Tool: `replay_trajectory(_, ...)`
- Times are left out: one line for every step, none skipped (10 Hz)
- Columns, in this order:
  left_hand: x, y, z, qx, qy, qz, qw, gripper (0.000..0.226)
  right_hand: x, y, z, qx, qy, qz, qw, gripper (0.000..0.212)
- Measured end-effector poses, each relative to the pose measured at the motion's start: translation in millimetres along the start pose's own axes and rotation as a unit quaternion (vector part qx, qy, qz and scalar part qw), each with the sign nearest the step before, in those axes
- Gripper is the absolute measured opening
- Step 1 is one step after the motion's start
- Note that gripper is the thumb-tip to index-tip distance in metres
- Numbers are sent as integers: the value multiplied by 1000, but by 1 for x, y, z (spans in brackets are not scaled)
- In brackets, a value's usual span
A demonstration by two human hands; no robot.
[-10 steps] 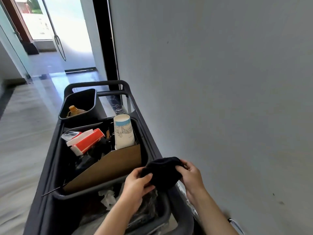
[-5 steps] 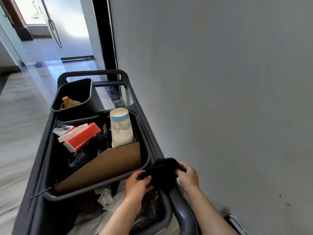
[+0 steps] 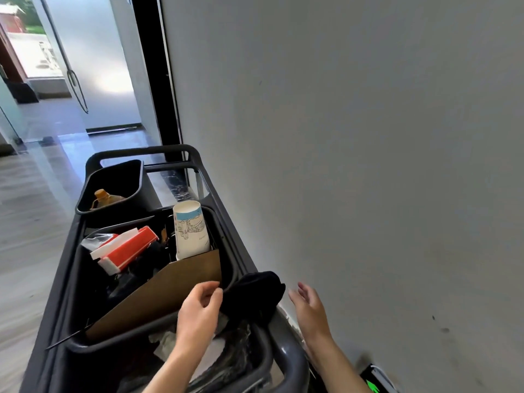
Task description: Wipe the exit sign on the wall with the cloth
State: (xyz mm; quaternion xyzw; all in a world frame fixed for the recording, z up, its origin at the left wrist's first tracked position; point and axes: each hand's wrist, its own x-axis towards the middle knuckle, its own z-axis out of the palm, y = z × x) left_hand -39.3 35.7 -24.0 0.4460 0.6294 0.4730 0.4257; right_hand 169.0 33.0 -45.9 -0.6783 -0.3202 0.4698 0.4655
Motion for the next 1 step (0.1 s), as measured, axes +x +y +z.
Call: replay_trajectory(-12, 24, 13, 77, -10, 72, 994, 16, -19, -9, -14, -76, 53, -61, 994, 45)
